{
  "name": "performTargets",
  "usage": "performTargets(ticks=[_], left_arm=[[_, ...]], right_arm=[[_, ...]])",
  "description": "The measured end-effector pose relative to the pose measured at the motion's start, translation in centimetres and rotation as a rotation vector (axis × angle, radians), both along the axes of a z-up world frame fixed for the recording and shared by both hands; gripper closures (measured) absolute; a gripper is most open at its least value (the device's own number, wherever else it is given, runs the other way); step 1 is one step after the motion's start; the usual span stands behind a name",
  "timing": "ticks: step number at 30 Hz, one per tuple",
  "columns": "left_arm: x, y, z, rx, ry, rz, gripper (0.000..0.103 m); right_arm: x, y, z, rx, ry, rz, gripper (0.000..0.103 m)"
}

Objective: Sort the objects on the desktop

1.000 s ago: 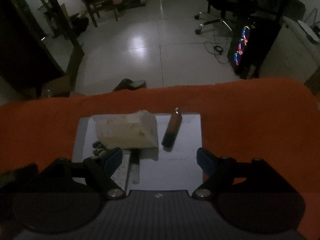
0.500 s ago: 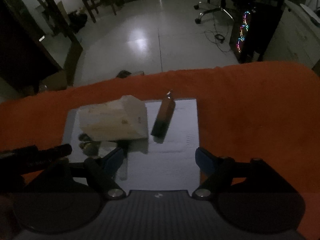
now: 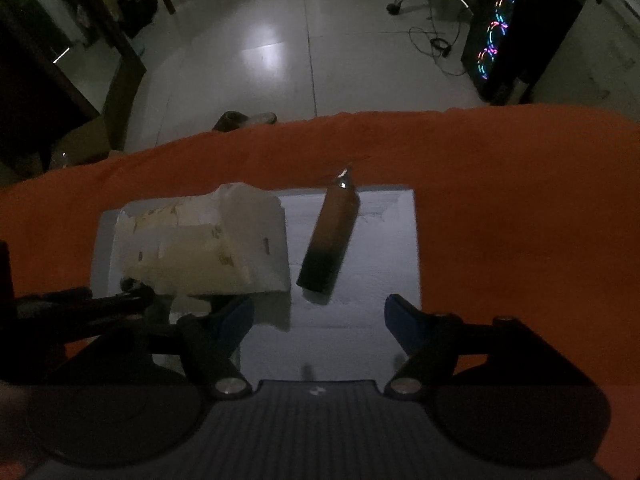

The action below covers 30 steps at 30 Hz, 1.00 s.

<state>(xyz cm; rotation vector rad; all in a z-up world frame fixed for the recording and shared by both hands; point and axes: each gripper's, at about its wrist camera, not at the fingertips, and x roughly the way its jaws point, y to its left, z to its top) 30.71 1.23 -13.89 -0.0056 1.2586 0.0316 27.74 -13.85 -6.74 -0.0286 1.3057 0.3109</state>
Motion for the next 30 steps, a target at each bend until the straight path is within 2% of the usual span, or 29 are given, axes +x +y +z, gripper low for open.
performTargets(ticks=[6, 11, 13, 15, 19, 30], left_arm=[[0.9, 0.3, -1.6, -0.046, 0.019, 0.024, 0.016], [0.4, -0.3, -1.9, -0.05, 0.032, -0.003, 0.033], [0.1, -0.6, -2.1, -0.056, 0.04, -0.017, 0.047], [-0.2, -1.1, -2.2, -0.048, 0.042, -0.035, 0.051], [-0.5, -1.5, -2.4, -0.025, 0.024, -0.057, 0.051], [-1.3, -0.7, -2.0, -0.074, 0.02, -0.09, 0.052]], right_arm=[[1.4, 0.2, -1.2, -0.011, 0.019, -0.044, 0.028], [2.8, -0.1, -3.0, -0.046, 0.036, -0.078, 0.028], [3.3, -0.3, -3.8, -0.054, 0.038, -0.093, 0.028], [3.9, -0.4, -4.5, -0.052, 0.044, -0.103, 0.028], [5.0, -0.5, -5.7, -0.04, 0.048, -0.123, 0.028], [6.8, 0.9, -8.1, -0.069, 0.081, -0.132, 0.027]])
